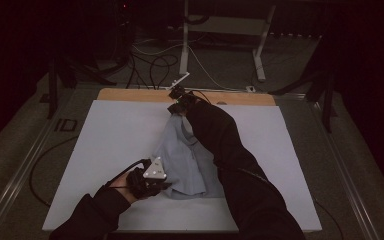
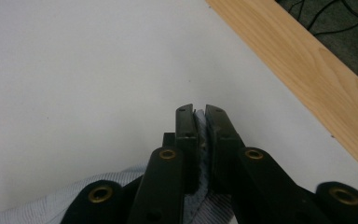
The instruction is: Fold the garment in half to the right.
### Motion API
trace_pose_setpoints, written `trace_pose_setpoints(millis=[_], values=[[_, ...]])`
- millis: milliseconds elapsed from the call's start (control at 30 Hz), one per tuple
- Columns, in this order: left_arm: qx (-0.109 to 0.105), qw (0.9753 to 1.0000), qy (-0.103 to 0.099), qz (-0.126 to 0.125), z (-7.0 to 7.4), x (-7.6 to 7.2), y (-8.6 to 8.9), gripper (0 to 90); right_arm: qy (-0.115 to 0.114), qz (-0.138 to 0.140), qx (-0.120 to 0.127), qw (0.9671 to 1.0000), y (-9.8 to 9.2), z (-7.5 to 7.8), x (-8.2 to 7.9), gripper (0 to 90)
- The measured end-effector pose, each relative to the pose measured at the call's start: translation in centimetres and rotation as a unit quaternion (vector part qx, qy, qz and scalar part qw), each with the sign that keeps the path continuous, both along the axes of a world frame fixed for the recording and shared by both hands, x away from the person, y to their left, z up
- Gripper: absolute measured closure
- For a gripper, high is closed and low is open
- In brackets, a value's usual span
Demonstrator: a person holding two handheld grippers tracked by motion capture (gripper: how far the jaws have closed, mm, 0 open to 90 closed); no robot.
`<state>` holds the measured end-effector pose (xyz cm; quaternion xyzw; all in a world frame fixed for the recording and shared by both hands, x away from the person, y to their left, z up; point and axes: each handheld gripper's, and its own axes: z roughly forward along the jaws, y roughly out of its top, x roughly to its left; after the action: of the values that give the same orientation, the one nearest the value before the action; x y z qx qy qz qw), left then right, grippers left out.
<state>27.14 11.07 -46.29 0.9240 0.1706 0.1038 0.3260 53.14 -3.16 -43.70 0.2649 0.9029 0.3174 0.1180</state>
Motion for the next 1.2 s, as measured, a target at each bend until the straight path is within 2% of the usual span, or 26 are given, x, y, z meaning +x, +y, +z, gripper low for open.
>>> trace_pose_setpoints(millis=[133, 500, 933, 1100, 1200], values=[[0.004, 0.9998, -0.006, -0.016, 0.9, 0.2, -1.0, 85.4, -0.003, -0.003, 0.006, 1.0000, -0.7, 0.5, -0.1, 85.3], [0.008, 0.9987, -0.013, -0.050, 1.9, 0.9, -4.0, 85.4, -0.015, -0.011, 0.014, 0.9997, -3.4, 1.7, -0.3, 85.3], [0.012, 0.9967, -0.016, -0.079, 2.1, 1.7, -7.4, 85.3, -0.015, -0.036, 0.031, 0.9988, -7.5, 1.9, -0.2, 85.3], [0.011, 0.9962, -0.015, -0.085, 2.1, 2.0, -8.5, 85.3, -0.013, -0.044, 0.033, 0.9984, -8.5, 1.8, -0.1, 85.3], [0.020, 0.9948, -0.019, -0.098, 2.0, 2.1, -9.6, 85.3, -0.011, -0.047, 0.037, 0.9981, -9.2, 1.7, 0.1, 85.2]])
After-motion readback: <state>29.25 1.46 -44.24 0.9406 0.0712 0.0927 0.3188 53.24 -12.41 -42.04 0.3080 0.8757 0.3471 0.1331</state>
